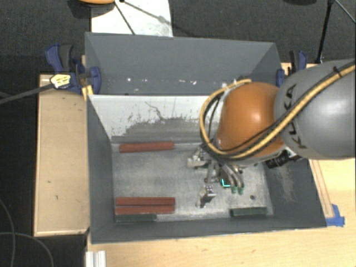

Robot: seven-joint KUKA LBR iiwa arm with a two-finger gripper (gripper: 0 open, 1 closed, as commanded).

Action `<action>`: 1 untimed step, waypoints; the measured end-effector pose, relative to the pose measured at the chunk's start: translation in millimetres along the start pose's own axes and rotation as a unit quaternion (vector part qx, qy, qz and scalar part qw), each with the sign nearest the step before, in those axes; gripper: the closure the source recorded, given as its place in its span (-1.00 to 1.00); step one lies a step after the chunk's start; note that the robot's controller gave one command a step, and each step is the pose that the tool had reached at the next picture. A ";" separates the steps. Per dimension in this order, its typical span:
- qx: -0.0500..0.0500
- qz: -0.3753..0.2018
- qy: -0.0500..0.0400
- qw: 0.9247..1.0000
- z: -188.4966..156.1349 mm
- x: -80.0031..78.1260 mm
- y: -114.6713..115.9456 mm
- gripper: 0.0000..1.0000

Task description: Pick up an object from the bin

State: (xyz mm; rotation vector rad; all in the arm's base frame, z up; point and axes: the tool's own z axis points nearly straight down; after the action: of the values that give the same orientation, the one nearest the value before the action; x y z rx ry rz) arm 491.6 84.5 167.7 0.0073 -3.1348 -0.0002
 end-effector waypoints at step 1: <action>0.000 0.001 -0.004 1.000 -4.2 -1.8 -0.4 -1.00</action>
Offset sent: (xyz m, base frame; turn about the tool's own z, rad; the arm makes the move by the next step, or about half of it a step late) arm 0.0098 0.0642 -0.0679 -0.1805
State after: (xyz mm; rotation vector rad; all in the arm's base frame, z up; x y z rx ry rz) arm 493.4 84.1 171.9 0.0036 -3.1432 -0.0015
